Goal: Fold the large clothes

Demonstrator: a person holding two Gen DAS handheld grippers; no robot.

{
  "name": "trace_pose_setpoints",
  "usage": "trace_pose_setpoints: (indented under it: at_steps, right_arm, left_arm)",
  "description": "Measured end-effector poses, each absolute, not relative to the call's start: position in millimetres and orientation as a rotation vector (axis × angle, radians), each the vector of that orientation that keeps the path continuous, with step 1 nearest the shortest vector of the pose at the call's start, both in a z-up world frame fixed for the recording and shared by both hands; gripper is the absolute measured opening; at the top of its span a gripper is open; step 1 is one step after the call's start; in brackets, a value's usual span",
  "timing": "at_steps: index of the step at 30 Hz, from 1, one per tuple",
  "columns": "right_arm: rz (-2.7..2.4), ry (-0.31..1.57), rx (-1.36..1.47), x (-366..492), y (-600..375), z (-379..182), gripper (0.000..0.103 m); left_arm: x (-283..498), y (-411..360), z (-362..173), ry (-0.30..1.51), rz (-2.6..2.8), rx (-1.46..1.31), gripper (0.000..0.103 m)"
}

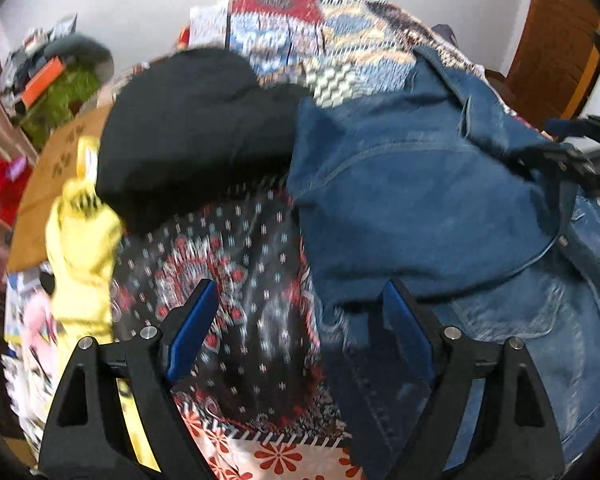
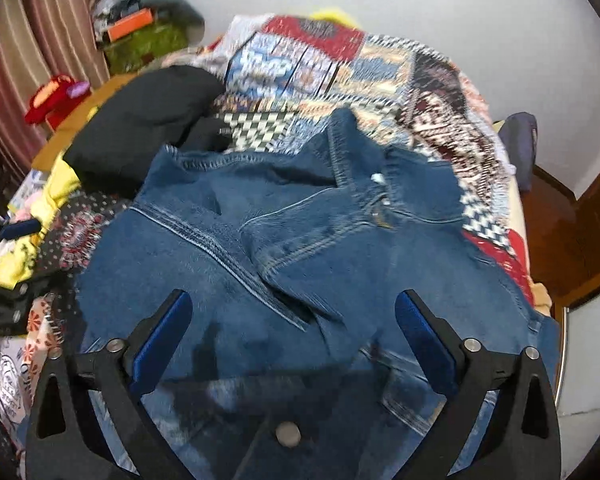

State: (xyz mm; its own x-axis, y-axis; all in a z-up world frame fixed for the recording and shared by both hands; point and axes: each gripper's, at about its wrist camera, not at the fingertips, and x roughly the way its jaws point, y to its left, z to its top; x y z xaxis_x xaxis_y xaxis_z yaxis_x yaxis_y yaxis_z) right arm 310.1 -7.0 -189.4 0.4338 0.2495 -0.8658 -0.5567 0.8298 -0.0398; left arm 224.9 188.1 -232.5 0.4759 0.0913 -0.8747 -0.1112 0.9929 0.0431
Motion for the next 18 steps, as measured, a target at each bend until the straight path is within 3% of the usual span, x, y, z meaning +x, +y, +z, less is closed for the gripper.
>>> trace_pose_setpoints:
  at_steps: [2,6,10,14,18]
  right_arm:
    - [0.510,1.040,-0.379,320,3,-202,0.078]
    - [0.474,1.066,-0.443,332,15,-221,0.059]
    - [0.510,1.092,-0.421,338,14,-231,0.030]
    - [0.520,1.036,-0.399,332,8,-217,0.013]
    - [0.518,0.937,-0.342,330,-7,-173,0.012]
  left_arm:
    - [223,190,-243,1.086,0.112,-0.041,0.084]
    - [229,191,-259,1.112,0.096,-0.066,0.084]
    - [242,188,-271,1.128,0.103,-0.075,0.084]
    - [249,190,-271,1.114,0.149,-0.084,0.084]
    - [252,199,-266,1.100,0.176,-0.121,0.084]
